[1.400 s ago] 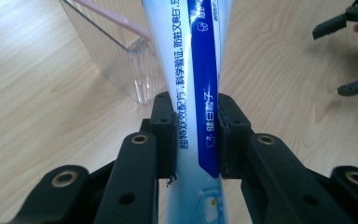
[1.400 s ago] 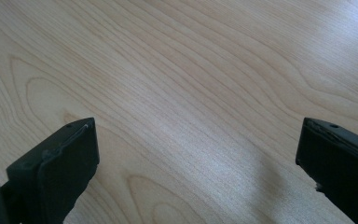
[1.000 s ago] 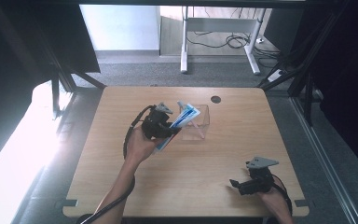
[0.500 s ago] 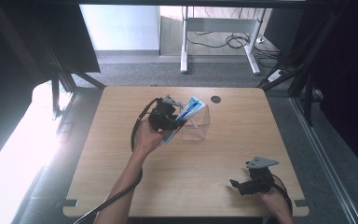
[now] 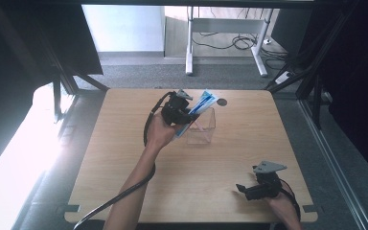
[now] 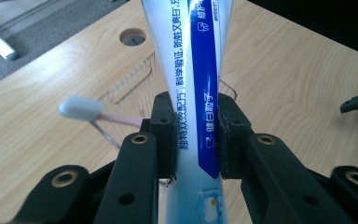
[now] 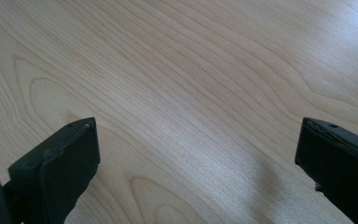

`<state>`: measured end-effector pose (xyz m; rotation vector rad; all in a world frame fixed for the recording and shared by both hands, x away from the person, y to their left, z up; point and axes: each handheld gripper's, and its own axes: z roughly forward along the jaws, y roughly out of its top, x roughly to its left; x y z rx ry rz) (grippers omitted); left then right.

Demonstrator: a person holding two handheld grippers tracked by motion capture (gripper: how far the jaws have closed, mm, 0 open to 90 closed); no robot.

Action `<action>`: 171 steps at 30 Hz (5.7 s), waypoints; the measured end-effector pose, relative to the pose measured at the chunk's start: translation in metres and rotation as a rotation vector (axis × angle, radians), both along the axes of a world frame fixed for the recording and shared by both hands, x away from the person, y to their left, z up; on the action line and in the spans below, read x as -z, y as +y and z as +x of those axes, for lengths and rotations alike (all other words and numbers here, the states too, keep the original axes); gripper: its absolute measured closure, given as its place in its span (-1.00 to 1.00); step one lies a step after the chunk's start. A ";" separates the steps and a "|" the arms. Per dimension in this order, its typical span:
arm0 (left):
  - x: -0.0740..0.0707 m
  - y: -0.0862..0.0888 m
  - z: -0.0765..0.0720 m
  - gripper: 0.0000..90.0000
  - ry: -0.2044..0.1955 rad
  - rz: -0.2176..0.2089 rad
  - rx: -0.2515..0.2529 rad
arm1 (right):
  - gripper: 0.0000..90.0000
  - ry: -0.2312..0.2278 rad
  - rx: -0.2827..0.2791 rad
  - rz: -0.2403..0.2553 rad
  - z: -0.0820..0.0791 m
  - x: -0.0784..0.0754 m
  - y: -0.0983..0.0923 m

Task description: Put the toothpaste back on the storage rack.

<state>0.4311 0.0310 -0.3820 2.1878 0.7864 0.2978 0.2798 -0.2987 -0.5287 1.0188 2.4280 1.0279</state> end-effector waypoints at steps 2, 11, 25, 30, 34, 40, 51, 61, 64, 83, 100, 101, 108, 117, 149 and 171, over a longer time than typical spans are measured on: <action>-0.001 -0.003 0.003 0.61 0.000 -0.003 -0.001 | -1.00 0.000 -0.002 0.000 0.000 0.000 0.000; -0.003 -0.017 0.017 0.61 -0.020 -0.018 0.003 | -0.99 0.000 -0.003 0.001 0.000 0.000 0.000; 0.002 -0.032 0.035 0.61 -0.031 -0.036 -0.003 | -0.98 0.000 -0.007 -0.003 0.000 0.001 0.000; 0.001 -0.038 0.041 0.61 -0.046 -0.041 -0.003 | -0.98 0.000 -0.008 -0.003 0.000 0.001 0.000; 0.002 -0.043 0.044 0.61 -0.059 -0.037 -0.006 | -0.98 -0.001 -0.009 -0.005 0.000 0.002 0.000; 0.008 -0.050 0.050 0.61 -0.066 -0.035 -0.018 | -0.98 0.001 -0.012 -0.003 0.000 0.001 0.001; 0.023 -0.054 0.058 0.61 -0.084 -0.023 -0.036 | -0.98 0.001 -0.012 -0.002 0.000 0.001 0.000; 0.037 -0.061 0.055 0.60 -0.105 -0.016 -0.021 | -0.97 0.002 -0.011 -0.004 0.000 0.001 0.000; 0.040 -0.062 0.054 0.60 -0.112 -0.011 -0.021 | -0.97 0.002 -0.010 -0.005 0.000 0.001 0.000; 0.054 -0.058 0.049 0.59 -0.112 0.030 -0.008 | -0.97 0.001 -0.011 -0.005 0.000 0.001 0.000; 0.054 -0.055 0.042 0.56 -0.101 0.041 0.018 | -0.97 0.005 -0.013 -0.009 0.000 0.002 0.000; 0.055 -0.055 0.041 0.56 -0.100 0.040 0.017 | -0.97 0.005 -0.014 -0.009 0.000 0.002 0.000; 0.057 -0.052 0.037 0.55 -0.100 0.036 0.020 | -0.97 0.005 -0.015 -0.010 0.000 0.002 0.001; 0.065 -0.047 0.031 0.55 -0.092 0.038 0.017 | -0.97 0.011 -0.018 -0.012 0.000 0.003 0.002; 0.073 -0.043 0.015 0.43 -0.076 0.062 0.043 | -0.97 0.021 -0.030 -0.028 0.000 0.005 0.004; 0.066 -0.032 0.007 -0.66 0.017 -0.060 0.062 | -0.97 0.009 -0.029 -0.023 0.000 0.004 0.005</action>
